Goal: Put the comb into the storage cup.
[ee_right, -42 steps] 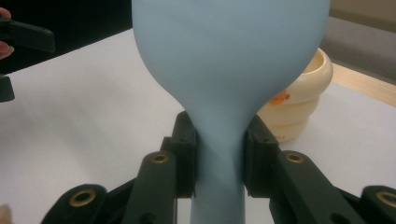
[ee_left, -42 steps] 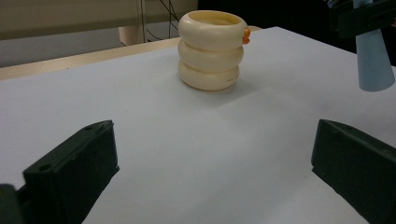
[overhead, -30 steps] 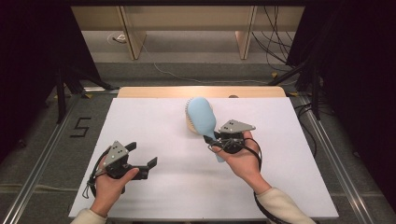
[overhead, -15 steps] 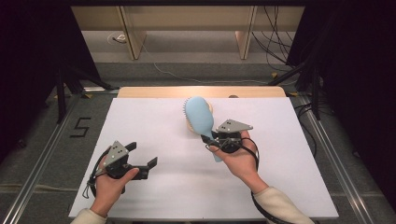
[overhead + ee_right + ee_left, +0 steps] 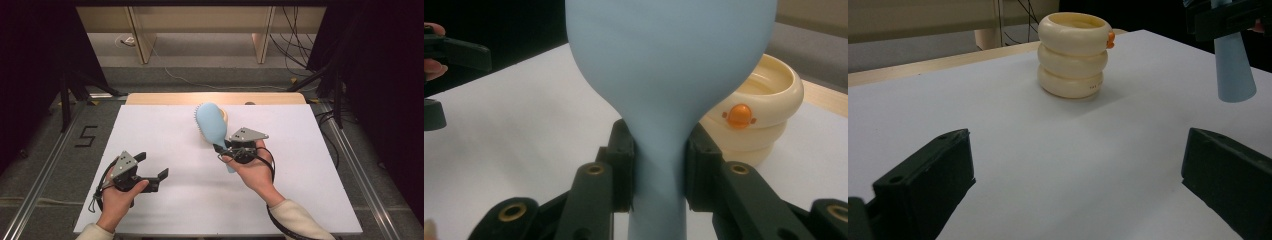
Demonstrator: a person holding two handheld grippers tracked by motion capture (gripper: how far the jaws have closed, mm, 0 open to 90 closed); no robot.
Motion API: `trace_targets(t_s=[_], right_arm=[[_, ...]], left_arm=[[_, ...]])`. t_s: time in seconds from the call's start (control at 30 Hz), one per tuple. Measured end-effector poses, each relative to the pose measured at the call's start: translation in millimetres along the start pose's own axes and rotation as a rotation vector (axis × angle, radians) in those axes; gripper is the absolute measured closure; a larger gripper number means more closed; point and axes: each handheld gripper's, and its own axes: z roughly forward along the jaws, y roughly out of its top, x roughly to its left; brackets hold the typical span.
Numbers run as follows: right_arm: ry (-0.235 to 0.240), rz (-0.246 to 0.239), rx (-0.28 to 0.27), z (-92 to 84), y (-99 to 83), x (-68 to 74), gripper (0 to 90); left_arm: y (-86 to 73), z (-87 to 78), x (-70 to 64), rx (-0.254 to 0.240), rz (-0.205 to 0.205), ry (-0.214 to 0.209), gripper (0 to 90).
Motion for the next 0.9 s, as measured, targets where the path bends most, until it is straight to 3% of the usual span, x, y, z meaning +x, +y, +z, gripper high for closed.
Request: trace_targets(t_s=[0.47, 0.77, 0.9], right_arm=[[0.004, -0.004, -0.002, 4.7, 0.5, 3.7, 70.6], [0.003, -0.001, -0.002, 8.8, -0.8, 4.9, 70.5], [0.002, -0.002, -0.007, 10.4, -1.1, 5.7, 70.5]], left_arm=[[4.0, -0.5, -2.1, -0.017, -0.028, -0.017, 0.0], [26.6, 3.4, -19.4, -0.063, -0.06, -0.077, 0.0], [43.4, 9.0, -33.0, -0.082, -0.049, -0.126, 0.0]])
